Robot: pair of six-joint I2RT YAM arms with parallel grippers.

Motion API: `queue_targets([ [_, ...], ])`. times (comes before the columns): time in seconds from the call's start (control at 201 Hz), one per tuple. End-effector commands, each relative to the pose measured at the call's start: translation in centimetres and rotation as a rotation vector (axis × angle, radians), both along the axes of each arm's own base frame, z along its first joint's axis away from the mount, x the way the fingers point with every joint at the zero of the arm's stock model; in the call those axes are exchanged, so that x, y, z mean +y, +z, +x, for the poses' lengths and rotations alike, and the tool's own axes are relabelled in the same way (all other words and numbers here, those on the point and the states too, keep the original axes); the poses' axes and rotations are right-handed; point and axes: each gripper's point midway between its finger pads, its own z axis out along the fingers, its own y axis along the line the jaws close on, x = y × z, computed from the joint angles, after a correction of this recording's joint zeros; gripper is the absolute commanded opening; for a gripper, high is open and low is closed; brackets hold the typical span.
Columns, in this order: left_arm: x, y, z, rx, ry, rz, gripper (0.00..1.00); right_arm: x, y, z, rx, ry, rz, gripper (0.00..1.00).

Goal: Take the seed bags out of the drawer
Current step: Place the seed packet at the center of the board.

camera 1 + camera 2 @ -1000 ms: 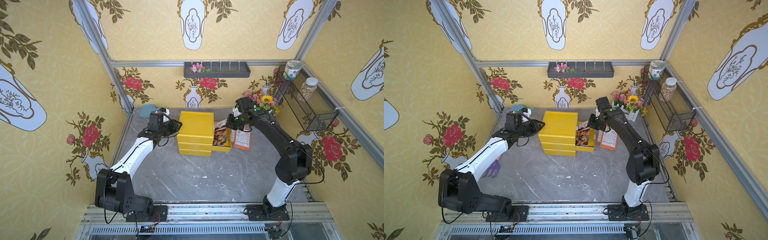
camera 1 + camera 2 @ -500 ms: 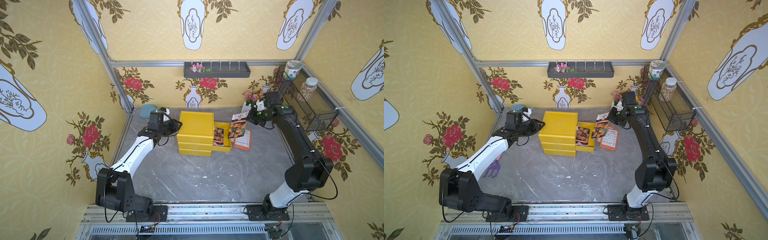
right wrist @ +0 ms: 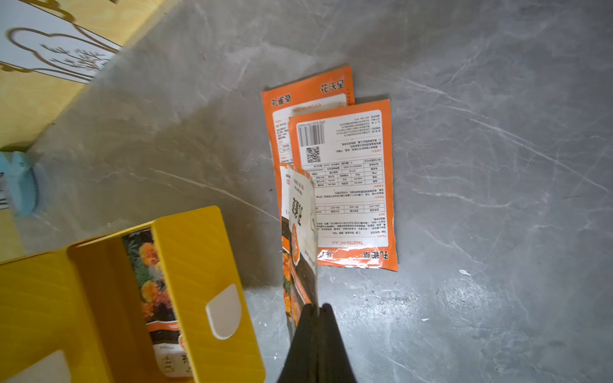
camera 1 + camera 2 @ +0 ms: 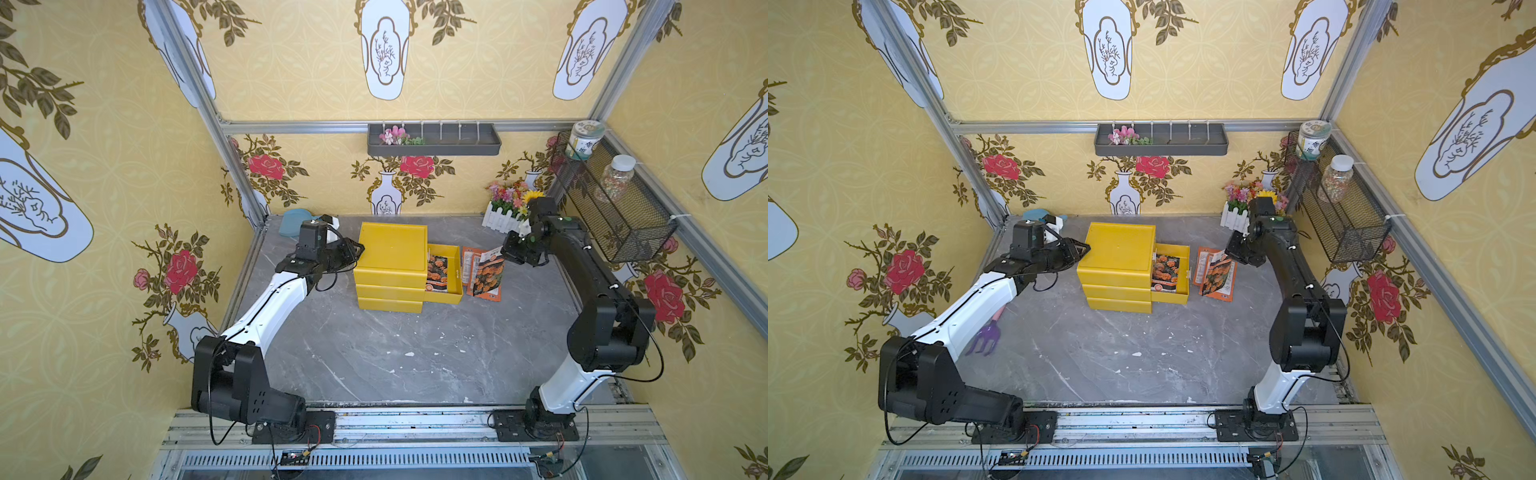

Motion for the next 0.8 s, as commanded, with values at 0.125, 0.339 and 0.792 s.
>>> queue_targets([
  [0.125,0.4,-4.6,-3.4,0.208,-0.023,0.052,0.32,-1.2,-4.2,0.4,0.081,0.022,-0.076,0.0],
  [0.339,0.5,-4.8,-3.4,0.213,-0.018,0.048,0.32,-3.3,-6.4,-0.3,0.155,0.009,-0.188,0.05],
  [0.792,0.5,-4.8,-3.6,0.219,-0.024,0.054,0.32,-1.0,-1.7,-0.5,0.072,0.019,-0.193,0.49],
])
